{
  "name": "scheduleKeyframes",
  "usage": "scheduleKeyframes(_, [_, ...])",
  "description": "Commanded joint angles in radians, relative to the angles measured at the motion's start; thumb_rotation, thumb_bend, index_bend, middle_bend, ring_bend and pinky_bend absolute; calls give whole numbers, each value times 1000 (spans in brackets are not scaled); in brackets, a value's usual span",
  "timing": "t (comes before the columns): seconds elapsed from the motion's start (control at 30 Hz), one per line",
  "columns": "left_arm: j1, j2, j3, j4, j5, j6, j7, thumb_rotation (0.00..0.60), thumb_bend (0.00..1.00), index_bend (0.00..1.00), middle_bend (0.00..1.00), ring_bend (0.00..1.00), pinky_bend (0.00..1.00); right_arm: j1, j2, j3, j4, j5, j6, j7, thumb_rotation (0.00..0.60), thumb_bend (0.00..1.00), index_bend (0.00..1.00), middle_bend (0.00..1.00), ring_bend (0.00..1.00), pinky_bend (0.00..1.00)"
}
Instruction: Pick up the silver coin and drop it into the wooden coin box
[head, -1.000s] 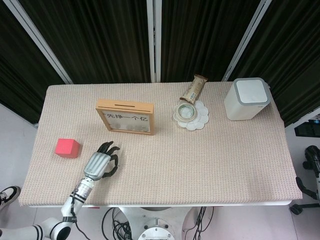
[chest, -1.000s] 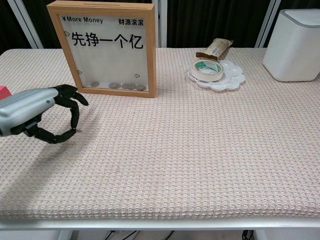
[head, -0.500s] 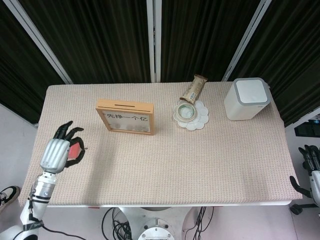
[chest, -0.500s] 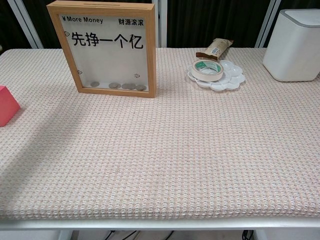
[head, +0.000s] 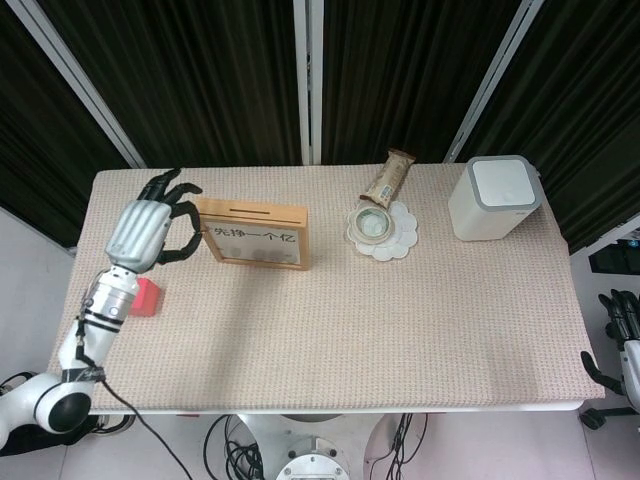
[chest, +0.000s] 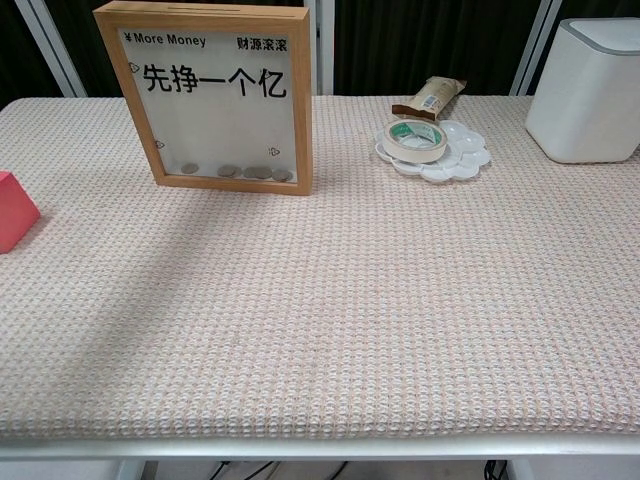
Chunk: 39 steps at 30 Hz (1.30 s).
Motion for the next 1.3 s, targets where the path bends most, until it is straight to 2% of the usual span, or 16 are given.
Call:
scheduleKeyframes(0.03, [-130,-20,-39,89,-128,-132,54,600,407,660,225,25,106,0,0,3,1,7,-2,6,600,281,0,0,0,0])
scheduleKeyframes(0.17, [-221,-25,-14,139,-210,-215,138,600,406,661,225,25,105,-1,-2,7,11,18,-5,18,600,280,0,0,0,0])
scheduleKeyframes(0.37, [-306,-42,10,184,-328,-274,168,600,406,661,225,25,103,5,-4,11,27,25,-19,37,600,280,0,0,0,0])
scheduleKeyframes(0.5, [-354,-61,39,225,-367,-298,194,600,397,662,225,25,99,9,-6,10,28,17,-19,41,600,280,0,0,0,0])
scheduleKeyframes(0.83, [-407,-100,90,281,-411,-295,197,600,393,661,226,25,96,3,-8,18,61,45,-27,74,600,280,0,0,0,0])
scheduleKeyframes(1.3, [-412,-102,114,306,-391,-285,148,600,394,660,230,25,97,5,-3,21,57,48,-31,63,600,280,0,0,0,0])
